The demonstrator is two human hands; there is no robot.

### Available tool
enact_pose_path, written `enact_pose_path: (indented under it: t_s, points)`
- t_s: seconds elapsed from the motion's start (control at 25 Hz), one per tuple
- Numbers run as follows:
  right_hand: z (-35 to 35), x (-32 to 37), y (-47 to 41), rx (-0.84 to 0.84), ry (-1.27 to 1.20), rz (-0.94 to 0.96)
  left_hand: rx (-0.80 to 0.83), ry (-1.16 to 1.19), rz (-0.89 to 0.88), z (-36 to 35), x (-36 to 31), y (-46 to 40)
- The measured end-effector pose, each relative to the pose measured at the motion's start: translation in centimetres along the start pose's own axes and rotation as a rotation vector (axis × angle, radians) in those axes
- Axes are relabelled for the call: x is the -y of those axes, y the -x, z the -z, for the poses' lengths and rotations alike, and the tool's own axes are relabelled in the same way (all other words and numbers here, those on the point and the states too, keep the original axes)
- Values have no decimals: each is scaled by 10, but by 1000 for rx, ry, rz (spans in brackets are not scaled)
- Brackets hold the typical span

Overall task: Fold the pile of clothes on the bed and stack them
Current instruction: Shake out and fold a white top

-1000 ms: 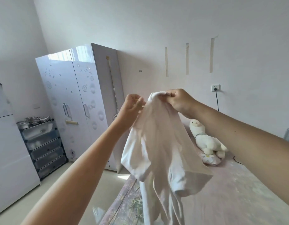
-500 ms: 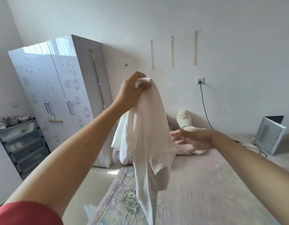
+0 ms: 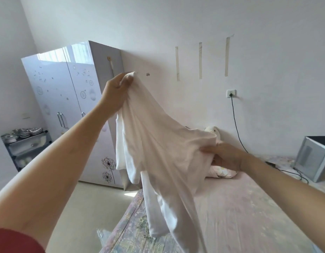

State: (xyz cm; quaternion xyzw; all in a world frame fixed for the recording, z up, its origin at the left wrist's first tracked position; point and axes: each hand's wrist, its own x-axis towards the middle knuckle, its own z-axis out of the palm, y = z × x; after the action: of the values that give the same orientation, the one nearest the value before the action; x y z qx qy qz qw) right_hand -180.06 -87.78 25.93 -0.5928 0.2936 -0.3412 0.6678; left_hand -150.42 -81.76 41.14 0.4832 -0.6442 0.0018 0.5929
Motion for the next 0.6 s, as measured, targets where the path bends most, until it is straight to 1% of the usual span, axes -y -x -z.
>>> enact_pose_path:
  t_s: [0.04, 0.12, 0.16, 0.2, 0.28, 0.36, 0.44, 0.52, 0.6]
  points:
    - [5, 14, -1, 2, 73, 27, 23, -104, -1, 10, 8, 1]
    - [11, 44, -1, 35, 191, 82, 118, -348, 3, 27, 23, 4]
    - [12, 59, 0, 55, 239, 96, 132, -408, 33, 33, 29, 6]
    - [12, 74, 3, 84, 294, 99, 107, -408, 73, 37, 34, 7]
    - [11, 103, 10, 115, 423, 65, 31, -339, 114, 41, 38, 9]
    - [14, 123, 15, 114, 558, 14, -1, -258, 128, 43, 35, 9]
    - [15, 133, 15, 47, 634, 37, -23, -184, 151, 44, 31, 7]
    - [14, 133, 12, -91, 589, 116, -40, -74, 187, 41, 27, 6]
    - [7, 126, 6, -202, 456, 190, -35, 56, 225, 28, 20, 5]
